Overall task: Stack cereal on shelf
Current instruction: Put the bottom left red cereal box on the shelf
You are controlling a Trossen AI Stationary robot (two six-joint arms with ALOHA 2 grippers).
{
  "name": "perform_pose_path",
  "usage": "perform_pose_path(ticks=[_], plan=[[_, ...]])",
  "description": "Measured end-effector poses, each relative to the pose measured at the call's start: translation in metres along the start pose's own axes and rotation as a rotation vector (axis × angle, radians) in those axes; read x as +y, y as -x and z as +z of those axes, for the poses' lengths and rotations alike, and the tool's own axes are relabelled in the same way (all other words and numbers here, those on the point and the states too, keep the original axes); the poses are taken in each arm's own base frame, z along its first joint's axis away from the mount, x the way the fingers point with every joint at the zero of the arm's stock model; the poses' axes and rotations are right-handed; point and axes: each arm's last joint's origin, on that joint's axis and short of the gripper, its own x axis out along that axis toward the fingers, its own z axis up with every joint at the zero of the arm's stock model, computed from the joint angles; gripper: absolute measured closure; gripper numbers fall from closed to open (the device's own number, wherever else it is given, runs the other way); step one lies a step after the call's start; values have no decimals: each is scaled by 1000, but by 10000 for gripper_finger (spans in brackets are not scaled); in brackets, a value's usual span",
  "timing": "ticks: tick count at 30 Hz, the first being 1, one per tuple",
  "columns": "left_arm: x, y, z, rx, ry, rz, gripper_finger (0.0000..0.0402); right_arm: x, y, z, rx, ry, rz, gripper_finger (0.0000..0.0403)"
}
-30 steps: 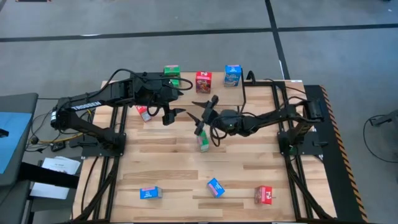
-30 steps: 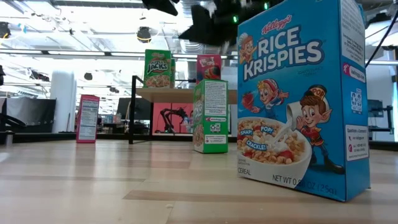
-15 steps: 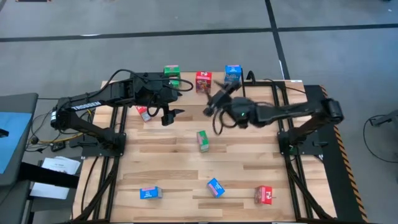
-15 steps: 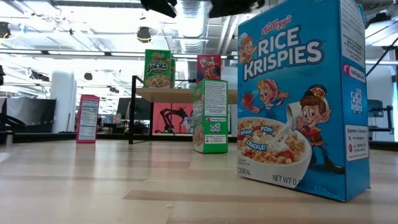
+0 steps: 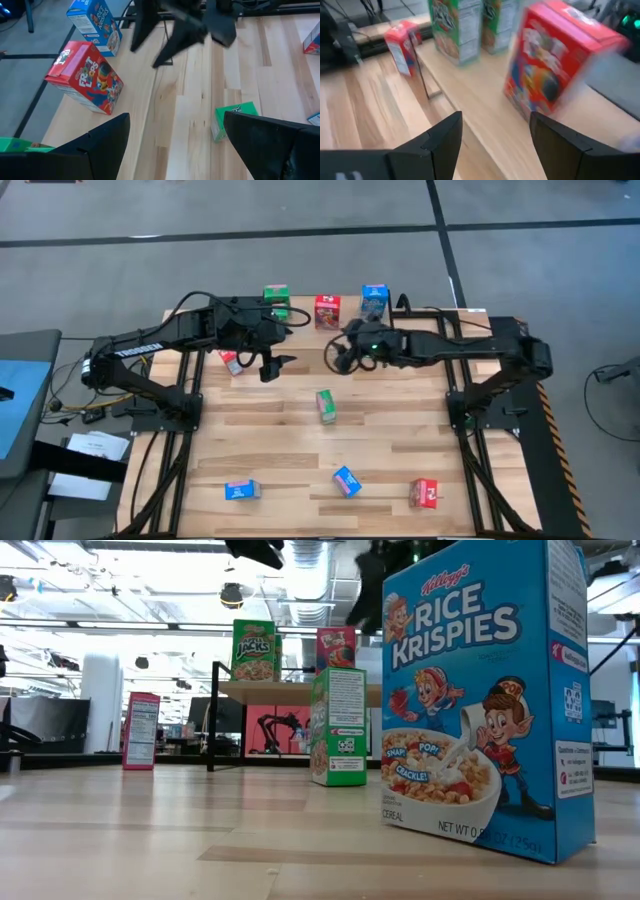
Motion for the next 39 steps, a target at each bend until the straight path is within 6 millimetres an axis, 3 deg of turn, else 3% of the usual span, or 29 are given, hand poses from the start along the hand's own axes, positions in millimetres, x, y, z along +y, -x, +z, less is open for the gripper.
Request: perform_pose_path(ticks=[6,13,24,39], plan=[[0,0,-1,7,2,-3,89,12,-29,-11,-6,41,-18,146],[0,0,-2,17,0,-5,89,18,-50,-22,-15,86,-96,146],[0,0,-2,15,-5,-5,89,11,-66,-27,-23,73,-155,146],[0,0,-1,15,-4,-5,89,-7,-72,-19,-74,20,-212,146]])
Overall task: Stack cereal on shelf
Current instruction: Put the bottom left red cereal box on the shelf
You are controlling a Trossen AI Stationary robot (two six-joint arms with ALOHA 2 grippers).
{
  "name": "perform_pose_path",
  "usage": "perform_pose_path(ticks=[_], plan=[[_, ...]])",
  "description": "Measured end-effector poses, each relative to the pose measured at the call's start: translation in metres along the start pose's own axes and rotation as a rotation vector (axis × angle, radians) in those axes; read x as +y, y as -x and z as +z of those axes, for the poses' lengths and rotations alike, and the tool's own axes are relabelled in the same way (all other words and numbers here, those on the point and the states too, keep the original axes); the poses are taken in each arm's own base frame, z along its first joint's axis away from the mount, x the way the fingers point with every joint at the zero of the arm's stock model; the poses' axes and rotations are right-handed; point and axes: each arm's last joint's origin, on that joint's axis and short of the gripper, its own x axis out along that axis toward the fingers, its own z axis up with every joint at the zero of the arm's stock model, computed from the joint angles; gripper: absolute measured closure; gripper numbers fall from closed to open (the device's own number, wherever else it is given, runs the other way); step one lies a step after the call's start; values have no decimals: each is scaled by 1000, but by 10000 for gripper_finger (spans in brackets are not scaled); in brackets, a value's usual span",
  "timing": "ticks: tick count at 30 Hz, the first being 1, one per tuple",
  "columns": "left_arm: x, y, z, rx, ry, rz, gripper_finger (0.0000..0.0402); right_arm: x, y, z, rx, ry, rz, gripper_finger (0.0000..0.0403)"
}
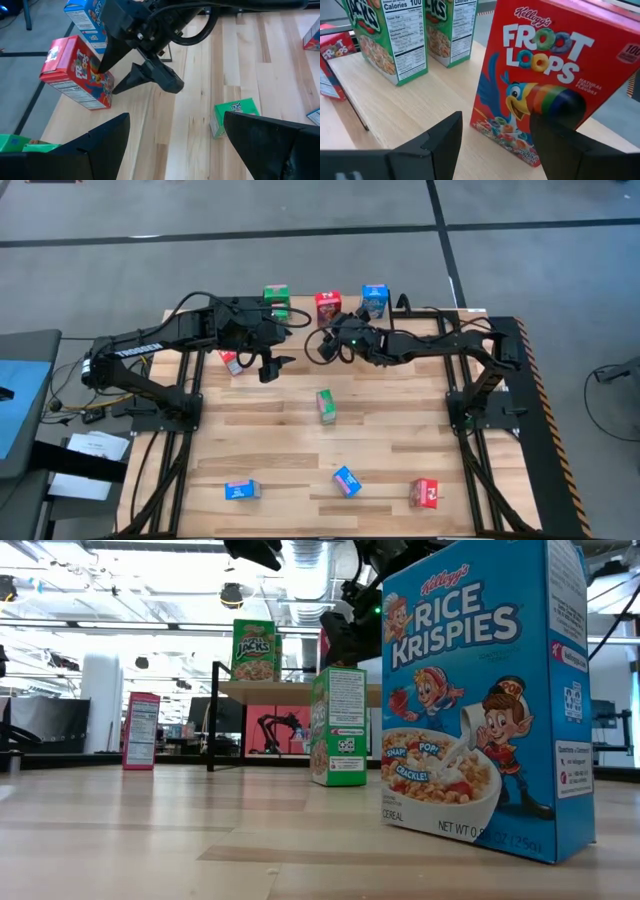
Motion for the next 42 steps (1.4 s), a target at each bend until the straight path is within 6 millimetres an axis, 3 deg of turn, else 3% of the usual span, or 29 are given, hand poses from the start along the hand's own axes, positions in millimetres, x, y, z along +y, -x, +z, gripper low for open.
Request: perform_pose_path(ticks=[17,42], plan=[[0,0,0,0,0,0,89,16,6,0,-35,-5,44,146],[0,0,0,0,-11,4,89,1,-8,8,-112,-78,-1,147]])
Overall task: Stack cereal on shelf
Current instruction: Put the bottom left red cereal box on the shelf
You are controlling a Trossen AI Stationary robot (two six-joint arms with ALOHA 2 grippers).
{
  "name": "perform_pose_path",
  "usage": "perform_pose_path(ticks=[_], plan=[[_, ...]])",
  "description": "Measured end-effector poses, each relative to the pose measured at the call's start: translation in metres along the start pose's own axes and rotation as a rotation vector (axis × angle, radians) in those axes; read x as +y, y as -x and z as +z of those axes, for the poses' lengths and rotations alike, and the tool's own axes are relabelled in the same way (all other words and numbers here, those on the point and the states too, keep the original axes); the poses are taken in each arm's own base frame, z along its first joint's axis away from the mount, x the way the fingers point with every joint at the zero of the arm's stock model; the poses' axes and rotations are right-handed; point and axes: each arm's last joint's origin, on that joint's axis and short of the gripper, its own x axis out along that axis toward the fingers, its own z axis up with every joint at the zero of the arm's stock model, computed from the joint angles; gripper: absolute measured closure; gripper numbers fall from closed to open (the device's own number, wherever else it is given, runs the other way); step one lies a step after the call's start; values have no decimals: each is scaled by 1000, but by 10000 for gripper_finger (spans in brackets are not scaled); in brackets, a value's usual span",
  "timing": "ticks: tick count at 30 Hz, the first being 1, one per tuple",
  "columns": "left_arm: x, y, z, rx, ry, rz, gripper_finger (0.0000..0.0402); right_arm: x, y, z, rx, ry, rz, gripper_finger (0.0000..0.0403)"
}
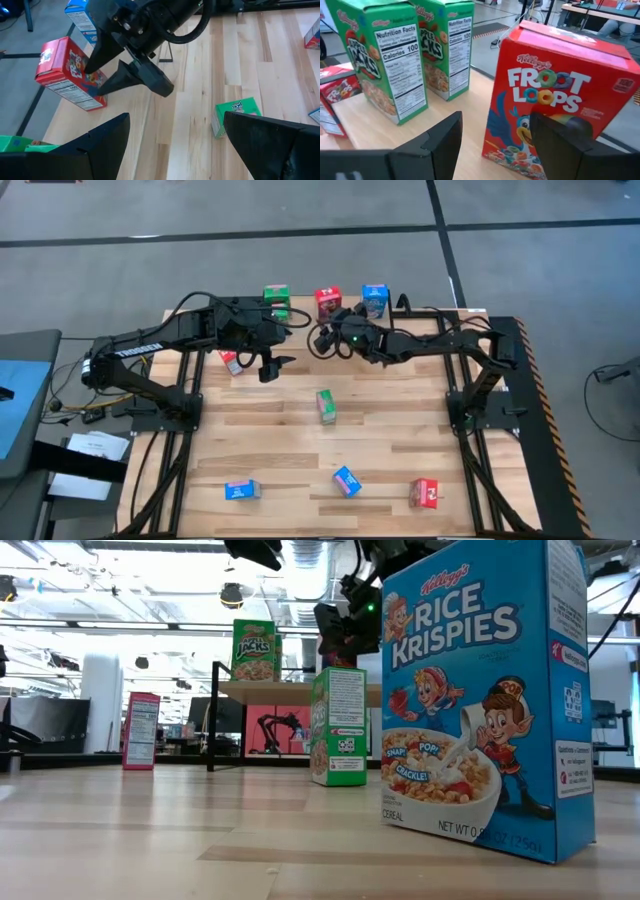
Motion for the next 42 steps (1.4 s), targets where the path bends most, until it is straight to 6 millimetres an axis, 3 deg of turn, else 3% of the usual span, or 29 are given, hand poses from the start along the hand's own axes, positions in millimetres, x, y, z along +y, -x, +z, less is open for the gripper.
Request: perform_pose_path(ticks=[13,17,21,34,42], plan=[[0,0,0,0,0,0,89,16,3,-15,63,10,33,147],[0,0,0,0,0,0,89,30,14,-19,78,142,52,147],[0,0,0,0,0,0,89,40,24,-18,40,269,-40,147],[0,0,0,0,0,0,89,29,15,-11,1,161,-62,147],[0,0,0,0,-10,0,89,42,6,-25,2,147,-50,147]])
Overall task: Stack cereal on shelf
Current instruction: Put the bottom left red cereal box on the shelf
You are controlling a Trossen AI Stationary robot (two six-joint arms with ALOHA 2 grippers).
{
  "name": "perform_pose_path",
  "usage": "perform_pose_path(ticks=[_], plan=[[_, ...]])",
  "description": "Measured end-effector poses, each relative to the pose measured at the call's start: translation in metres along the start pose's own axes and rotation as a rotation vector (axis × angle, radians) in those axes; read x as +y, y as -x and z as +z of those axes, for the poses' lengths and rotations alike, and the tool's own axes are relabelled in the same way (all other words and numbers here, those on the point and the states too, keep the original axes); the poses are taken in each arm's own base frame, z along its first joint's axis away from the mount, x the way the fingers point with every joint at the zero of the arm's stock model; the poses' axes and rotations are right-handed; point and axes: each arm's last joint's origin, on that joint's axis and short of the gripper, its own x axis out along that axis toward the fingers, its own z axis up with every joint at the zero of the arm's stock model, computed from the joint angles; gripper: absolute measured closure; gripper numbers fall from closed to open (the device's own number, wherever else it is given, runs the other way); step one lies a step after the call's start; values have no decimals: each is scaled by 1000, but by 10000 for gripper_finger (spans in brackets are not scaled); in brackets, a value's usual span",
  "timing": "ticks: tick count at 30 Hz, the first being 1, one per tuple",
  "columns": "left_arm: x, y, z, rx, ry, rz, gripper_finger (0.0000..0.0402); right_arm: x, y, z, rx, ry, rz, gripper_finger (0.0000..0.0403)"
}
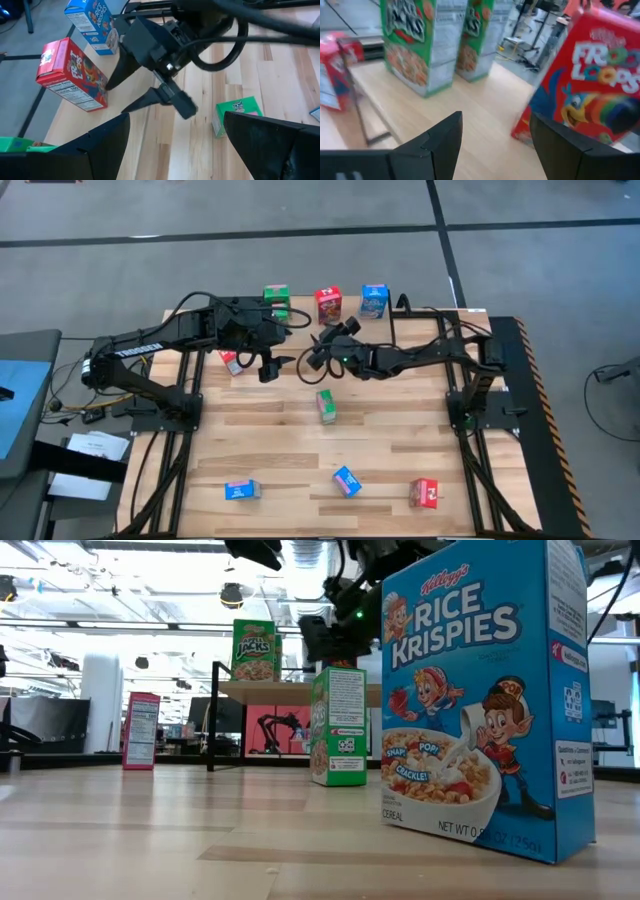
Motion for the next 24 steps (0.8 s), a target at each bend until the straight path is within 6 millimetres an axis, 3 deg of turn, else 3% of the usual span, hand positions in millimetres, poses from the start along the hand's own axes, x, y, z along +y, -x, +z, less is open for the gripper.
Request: perform_pose_path(ticks=[12,24], plan=[[0,0,0,0,-1,0,89,-9,-8,14,-23,-26,-21,147],[0,0,0,0,-2,0,89,-15,-18,14,-37,-62,-6,147]])
